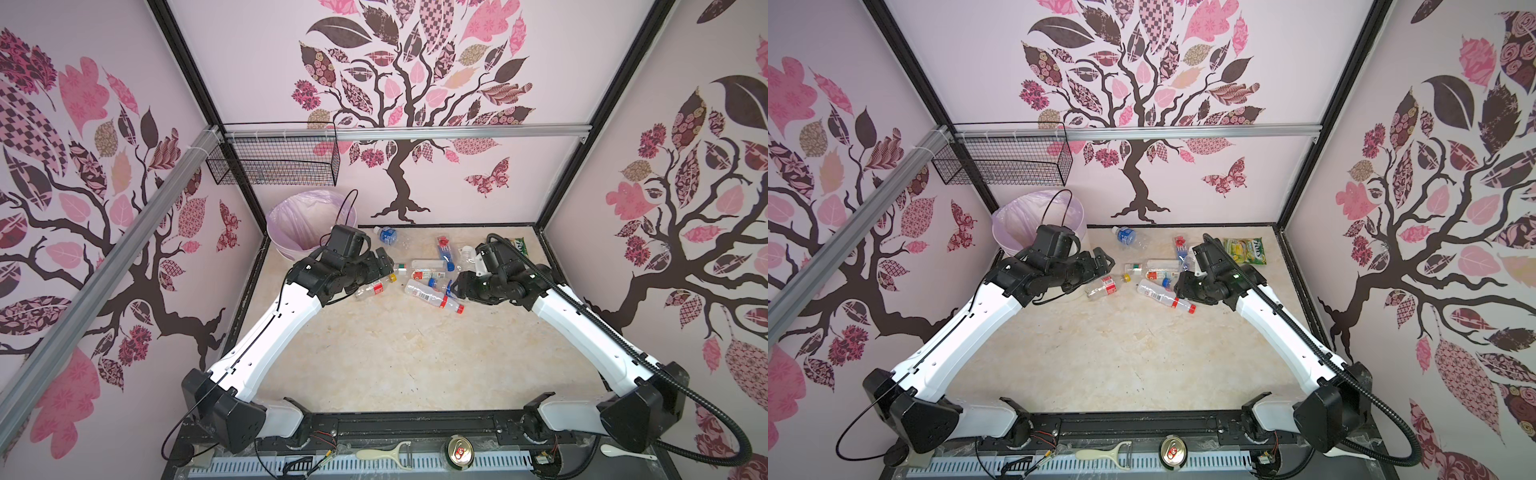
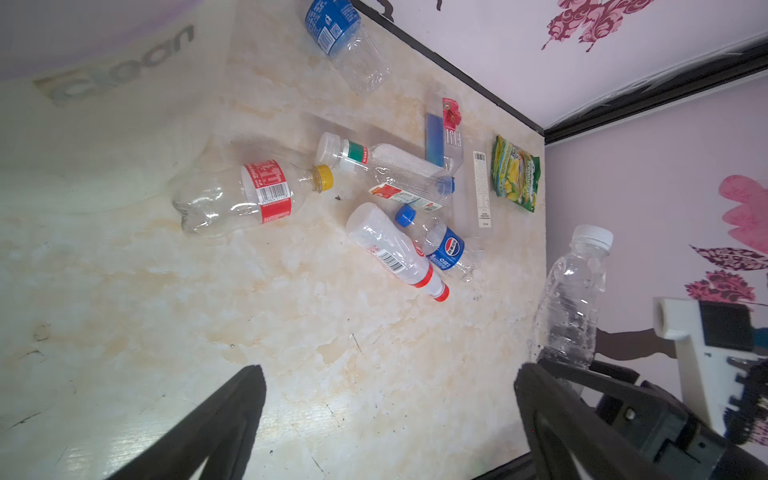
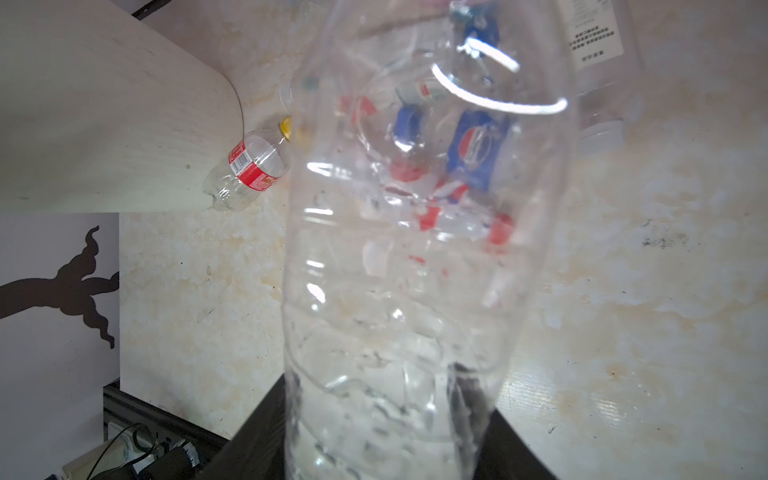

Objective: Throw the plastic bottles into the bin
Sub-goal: 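Grip the white cap with the left gripper while the right holds the body, then lift the clear bottle over the bin with the left gripper while the right withdraws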

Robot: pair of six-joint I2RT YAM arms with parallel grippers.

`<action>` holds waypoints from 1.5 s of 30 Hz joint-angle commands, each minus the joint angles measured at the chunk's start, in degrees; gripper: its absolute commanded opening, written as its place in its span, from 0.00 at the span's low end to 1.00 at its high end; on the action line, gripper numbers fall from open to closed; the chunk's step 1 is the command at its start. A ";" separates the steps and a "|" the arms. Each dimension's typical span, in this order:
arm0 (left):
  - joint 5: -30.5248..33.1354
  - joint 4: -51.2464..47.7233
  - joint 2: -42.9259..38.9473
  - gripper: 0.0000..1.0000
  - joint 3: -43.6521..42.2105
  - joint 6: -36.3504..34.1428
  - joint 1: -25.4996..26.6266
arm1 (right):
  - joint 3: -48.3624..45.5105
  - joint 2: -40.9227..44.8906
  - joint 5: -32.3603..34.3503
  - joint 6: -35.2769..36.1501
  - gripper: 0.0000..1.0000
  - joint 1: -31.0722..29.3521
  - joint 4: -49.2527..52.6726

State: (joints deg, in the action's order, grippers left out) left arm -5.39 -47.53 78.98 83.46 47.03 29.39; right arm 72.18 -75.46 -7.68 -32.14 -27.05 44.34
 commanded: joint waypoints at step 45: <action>-19.79 10.92 14.94 0.83 7.87 7.35 -0.67 | 5.35 -4.40 -18.76 2.35 0.56 -13.88 -16.90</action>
State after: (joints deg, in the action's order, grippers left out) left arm -26.70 -36.62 93.36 90.96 55.42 28.75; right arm 74.96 -80.05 -25.12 -29.19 -40.45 28.25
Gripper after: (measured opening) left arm 0.841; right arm 0.564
